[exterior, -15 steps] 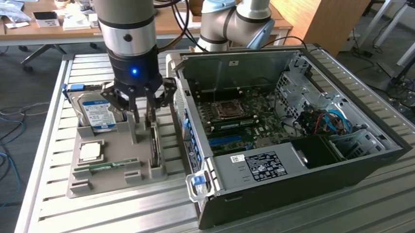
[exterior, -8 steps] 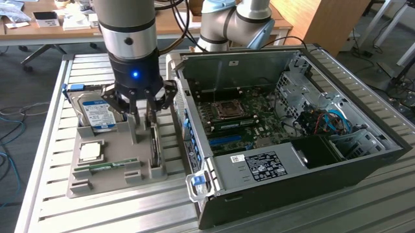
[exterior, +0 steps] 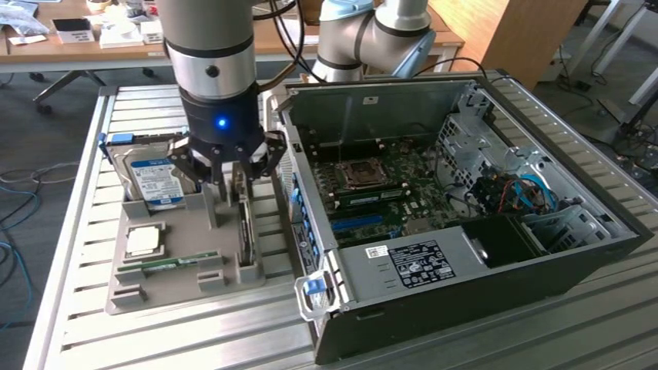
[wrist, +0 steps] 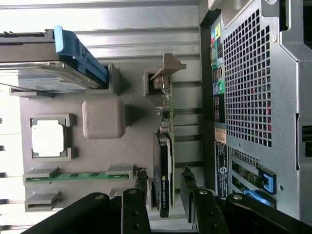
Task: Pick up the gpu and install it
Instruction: 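Pick up the gpu and move the gpu toward the slot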
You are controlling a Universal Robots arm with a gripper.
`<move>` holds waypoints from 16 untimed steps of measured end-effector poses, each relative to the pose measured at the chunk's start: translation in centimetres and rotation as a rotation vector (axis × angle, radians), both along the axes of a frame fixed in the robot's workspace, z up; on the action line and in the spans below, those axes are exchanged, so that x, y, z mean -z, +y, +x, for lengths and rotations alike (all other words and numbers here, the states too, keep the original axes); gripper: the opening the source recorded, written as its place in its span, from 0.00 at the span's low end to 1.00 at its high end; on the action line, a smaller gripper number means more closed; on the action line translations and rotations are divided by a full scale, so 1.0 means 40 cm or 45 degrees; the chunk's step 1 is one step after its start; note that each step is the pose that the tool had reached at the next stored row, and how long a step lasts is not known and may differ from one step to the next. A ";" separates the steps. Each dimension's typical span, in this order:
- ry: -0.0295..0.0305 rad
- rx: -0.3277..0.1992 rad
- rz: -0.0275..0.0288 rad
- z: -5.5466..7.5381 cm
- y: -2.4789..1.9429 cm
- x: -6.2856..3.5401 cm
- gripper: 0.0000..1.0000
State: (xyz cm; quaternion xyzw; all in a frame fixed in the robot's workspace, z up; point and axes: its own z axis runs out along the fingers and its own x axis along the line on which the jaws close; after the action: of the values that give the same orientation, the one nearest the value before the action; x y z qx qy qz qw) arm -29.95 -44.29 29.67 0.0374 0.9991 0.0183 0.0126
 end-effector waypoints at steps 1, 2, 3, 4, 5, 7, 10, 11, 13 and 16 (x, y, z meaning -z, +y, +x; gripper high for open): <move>0.0000 0.000 0.0001 0.001 0.000 0.003 0.42; -0.0001 0.000 0.0001 0.001 0.000 0.006 0.42; 0.0000 0.000 0.0000 0.001 0.000 0.010 0.42; 0.0000 0.000 0.0000 0.001 0.000 0.014 0.42; 0.0000 0.000 0.0001 0.001 0.000 0.018 0.42; 0.0001 0.000 0.0000 0.001 0.000 0.026 0.42; 0.0000 0.000 0.0000 0.001 0.000 0.038 0.42; -0.0001 0.000 0.0001 0.001 0.000 0.041 0.42; 0.0000 0.000 0.0000 0.001 0.000 0.045 0.42; 0.0000 0.000 0.0001 0.004 0.000 0.045 0.42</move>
State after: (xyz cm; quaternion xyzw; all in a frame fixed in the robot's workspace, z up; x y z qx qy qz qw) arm -29.80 -44.31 27.85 0.0373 0.9991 0.0184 0.0126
